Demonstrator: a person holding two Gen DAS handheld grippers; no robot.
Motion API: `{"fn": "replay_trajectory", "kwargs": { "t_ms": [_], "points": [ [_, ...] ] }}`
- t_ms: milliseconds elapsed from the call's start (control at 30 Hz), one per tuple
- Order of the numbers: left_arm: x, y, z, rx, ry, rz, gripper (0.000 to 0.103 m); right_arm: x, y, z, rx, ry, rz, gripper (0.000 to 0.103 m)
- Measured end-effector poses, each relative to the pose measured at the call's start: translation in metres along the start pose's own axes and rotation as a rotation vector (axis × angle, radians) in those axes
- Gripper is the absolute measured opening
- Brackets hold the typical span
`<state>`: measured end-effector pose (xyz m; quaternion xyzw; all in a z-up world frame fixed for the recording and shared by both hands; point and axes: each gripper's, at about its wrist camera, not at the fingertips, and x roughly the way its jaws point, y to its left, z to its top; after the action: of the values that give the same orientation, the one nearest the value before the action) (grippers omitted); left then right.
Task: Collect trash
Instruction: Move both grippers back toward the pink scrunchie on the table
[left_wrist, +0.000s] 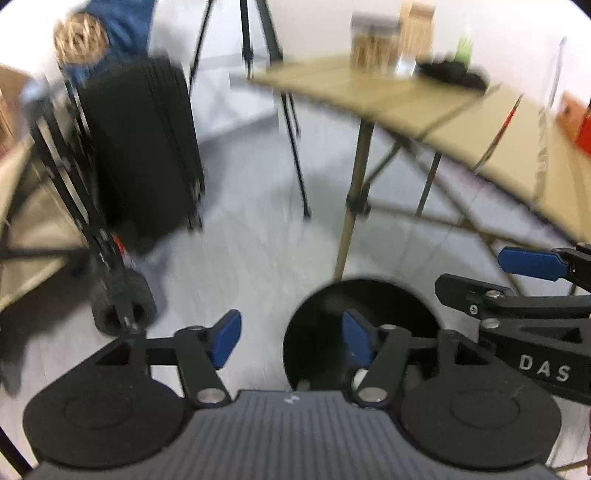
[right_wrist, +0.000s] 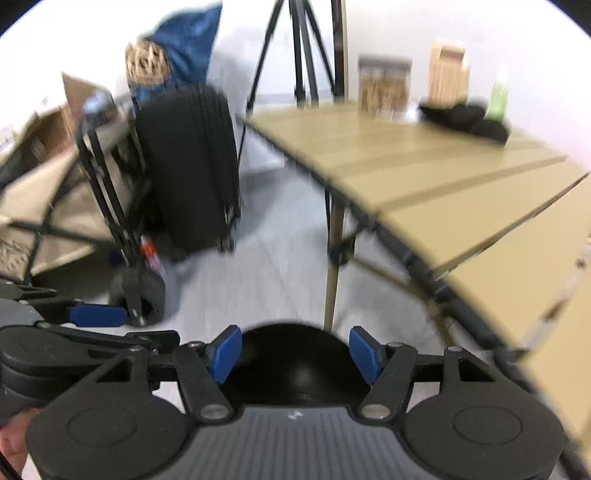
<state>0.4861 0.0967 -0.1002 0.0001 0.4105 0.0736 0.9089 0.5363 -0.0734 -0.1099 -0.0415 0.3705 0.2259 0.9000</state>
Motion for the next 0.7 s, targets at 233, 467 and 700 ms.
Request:
{"fn": "replay_trajectory", "kwargs": {
  "t_ms": [233, 467, 700],
  "points": [
    [-0.121, -0.028, -0.007, 0.044, -0.267, -0.040, 0.082, -0.129, -0.006, 0.005, 0.022, -0.215, -0.038, 0.074],
    [-0.218, -0.074, -0.032, 0.095, -0.473, -0.153, 0.094, -0.265, -0.023, -0.030, 0.034, -0.418, -0.158, 0.083],
    [-0.281, -0.126, -0.077, 0.161, -0.636, -0.291, 0.100, -0.384, -0.055, -0.100, 0.097, -0.554, -0.378, 0.090]
  ]
}}
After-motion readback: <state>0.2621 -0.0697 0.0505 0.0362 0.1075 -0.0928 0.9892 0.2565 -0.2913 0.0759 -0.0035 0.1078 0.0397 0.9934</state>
